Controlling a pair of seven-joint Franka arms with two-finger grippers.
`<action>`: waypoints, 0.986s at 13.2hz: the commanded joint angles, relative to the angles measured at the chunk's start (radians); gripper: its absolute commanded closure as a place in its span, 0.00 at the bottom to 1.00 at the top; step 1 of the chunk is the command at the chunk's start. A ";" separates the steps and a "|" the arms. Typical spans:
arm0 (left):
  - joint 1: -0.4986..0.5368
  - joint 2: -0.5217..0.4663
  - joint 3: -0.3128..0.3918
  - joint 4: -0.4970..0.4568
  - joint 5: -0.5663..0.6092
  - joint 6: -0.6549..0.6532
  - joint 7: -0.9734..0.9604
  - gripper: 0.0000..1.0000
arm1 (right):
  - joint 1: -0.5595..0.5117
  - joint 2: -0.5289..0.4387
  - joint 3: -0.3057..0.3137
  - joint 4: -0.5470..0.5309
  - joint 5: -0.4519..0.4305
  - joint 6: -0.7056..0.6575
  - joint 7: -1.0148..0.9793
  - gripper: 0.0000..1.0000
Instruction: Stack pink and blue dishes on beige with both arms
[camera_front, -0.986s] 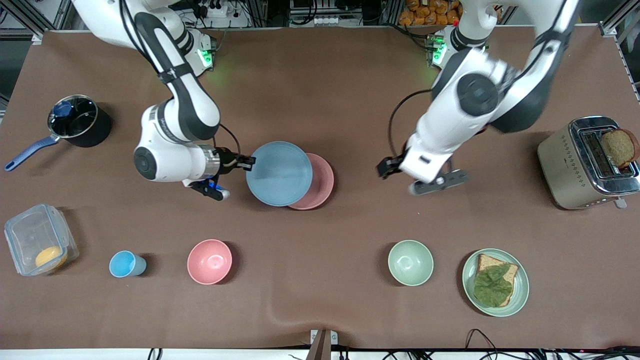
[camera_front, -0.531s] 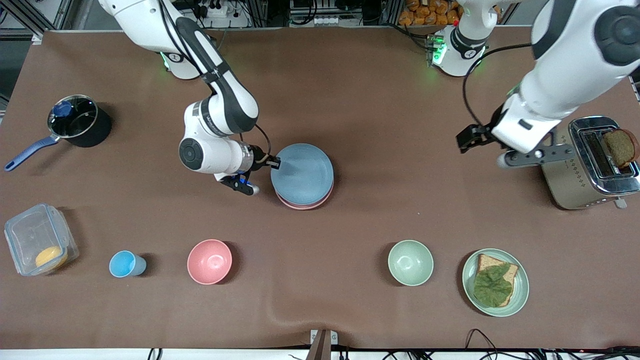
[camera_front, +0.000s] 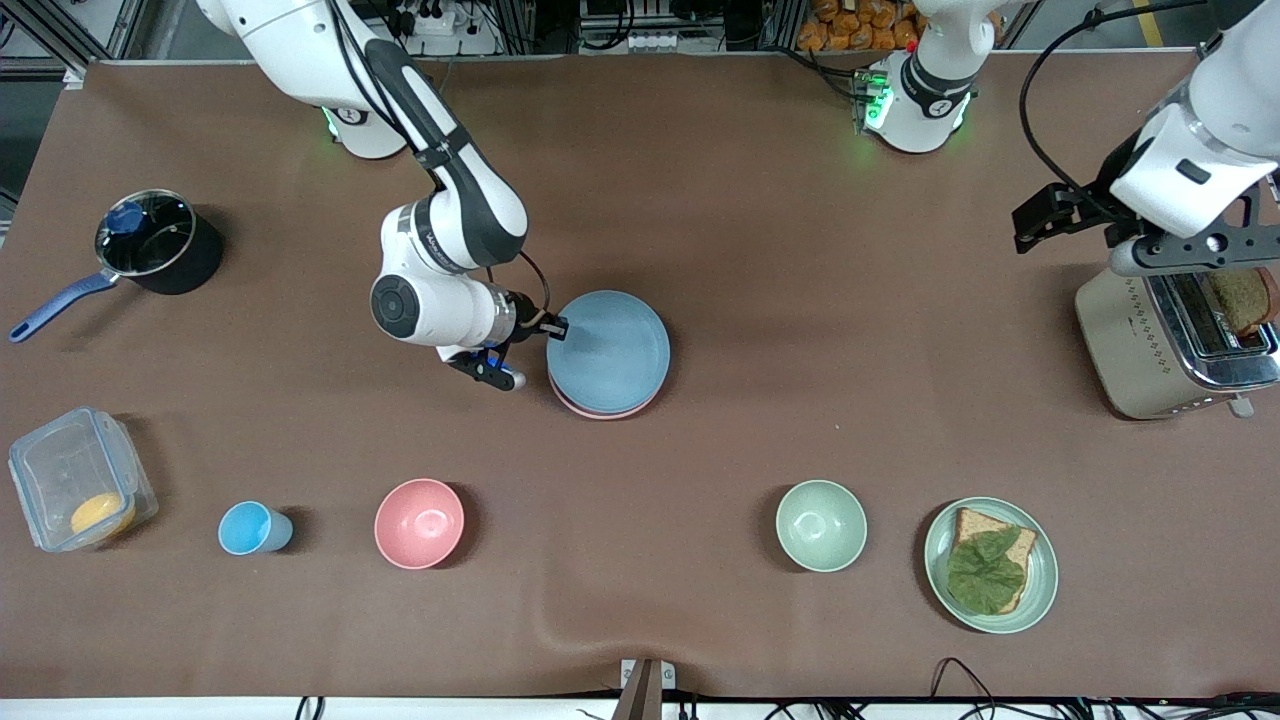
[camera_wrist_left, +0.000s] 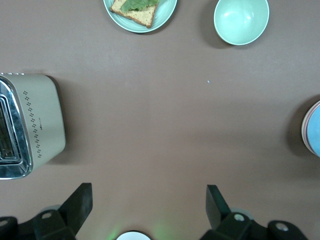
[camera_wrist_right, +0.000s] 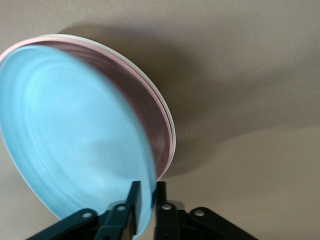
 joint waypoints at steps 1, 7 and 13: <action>-0.142 -0.021 0.154 -0.001 0.010 -0.016 0.032 0.00 | 0.001 -0.030 -0.011 0.003 0.021 -0.031 0.010 0.00; -0.153 -0.018 0.184 -0.001 0.010 -0.016 0.089 0.00 | -0.212 -0.183 -0.080 0.026 -0.228 -0.350 -0.209 0.00; -0.153 -0.021 0.179 -0.001 0.008 -0.028 0.087 0.00 | -0.330 -0.338 -0.080 0.233 -0.565 -0.552 -0.386 0.00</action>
